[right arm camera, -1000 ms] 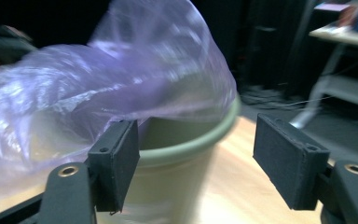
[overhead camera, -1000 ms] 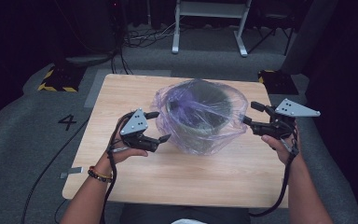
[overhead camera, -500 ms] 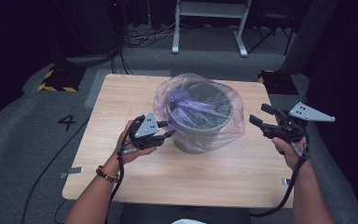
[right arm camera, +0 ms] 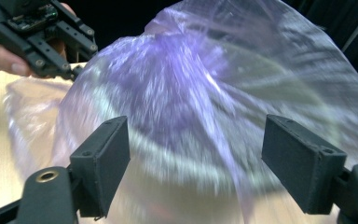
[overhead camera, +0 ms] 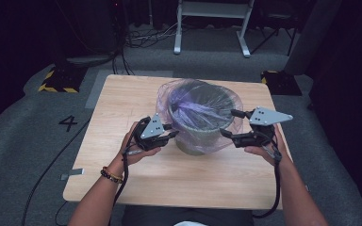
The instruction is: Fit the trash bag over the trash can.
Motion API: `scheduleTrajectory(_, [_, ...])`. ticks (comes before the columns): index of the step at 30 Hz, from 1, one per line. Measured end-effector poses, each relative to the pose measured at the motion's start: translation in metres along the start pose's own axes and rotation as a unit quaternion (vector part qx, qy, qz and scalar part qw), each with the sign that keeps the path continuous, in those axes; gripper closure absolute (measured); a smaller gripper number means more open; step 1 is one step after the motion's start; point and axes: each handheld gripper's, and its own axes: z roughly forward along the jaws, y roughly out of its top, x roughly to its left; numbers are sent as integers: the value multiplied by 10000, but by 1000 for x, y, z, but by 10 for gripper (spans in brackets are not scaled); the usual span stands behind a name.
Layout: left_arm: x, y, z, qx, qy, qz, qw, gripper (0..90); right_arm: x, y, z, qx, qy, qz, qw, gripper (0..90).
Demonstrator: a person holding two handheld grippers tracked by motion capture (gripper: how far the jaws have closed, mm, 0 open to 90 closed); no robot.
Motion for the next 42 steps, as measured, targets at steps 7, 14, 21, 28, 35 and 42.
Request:
scheduleTrajectory(7, [0,0,0,4,23,105,9999,770,-9,23,42,514,61,185,9985,337])
scheduleTrajectory(14, [5,-2,-2,-48,-26,32,10000,807,-10,24,62,1136,-126,57,9934,835])
scheduleTrajectory(21, [10,-7,-7,-12,-43,-74,10000,896,-18,18,46,1134,-279,107,9931,900])
scheduleTrajectory(28, [12,-15,-5,130,-7,-166,9998,897,-34,6,14,989,-536,322,9931,900])
scheduleTrajectory(35, [16,-20,-10,4,-151,-343,9993,801,-41,2,-2,809,-758,393,9931,900])
scheduleTrajectory(42, [7,-17,-16,-21,-88,-270,9996,510,-41,-9,-14,562,-958,458,9928,819])
